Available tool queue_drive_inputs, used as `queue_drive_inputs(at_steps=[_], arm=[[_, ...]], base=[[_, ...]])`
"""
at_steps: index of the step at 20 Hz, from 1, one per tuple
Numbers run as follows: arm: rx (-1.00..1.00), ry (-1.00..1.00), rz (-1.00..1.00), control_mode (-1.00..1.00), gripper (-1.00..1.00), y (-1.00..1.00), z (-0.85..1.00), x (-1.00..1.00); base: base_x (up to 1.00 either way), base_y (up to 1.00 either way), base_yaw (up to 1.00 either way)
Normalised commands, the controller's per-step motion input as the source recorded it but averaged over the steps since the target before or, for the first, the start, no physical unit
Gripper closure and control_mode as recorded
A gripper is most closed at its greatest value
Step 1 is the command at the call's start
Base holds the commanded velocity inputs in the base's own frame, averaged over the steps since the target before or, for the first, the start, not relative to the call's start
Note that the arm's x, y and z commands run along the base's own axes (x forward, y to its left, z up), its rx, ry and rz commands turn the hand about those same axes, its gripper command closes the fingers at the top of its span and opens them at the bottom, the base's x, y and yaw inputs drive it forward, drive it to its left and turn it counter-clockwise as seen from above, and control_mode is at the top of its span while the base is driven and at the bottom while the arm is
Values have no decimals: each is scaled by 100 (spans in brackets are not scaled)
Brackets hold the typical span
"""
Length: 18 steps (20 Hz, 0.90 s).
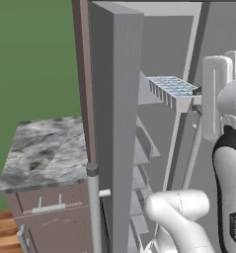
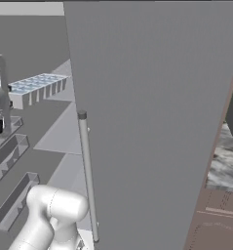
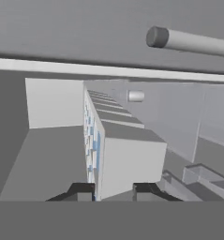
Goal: Open the freezer door, pick up the ice cube tray from the freezer, and place it on the dining counter.
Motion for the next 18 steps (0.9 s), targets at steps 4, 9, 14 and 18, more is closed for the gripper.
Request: queue_drive_inputs(at_steps=[4,9,14,18], arm=[[0,0,0,-100,100,-23,0,-49],[0,0,0,-100,100,-2,-2,-33],[0,0,0,-100,100,-4,-7,-14],[0,0,0,-100,100,-1,-6,-3]], base=[[0,0,0],[0,0,0],[0,0,0],[0,0,0]])
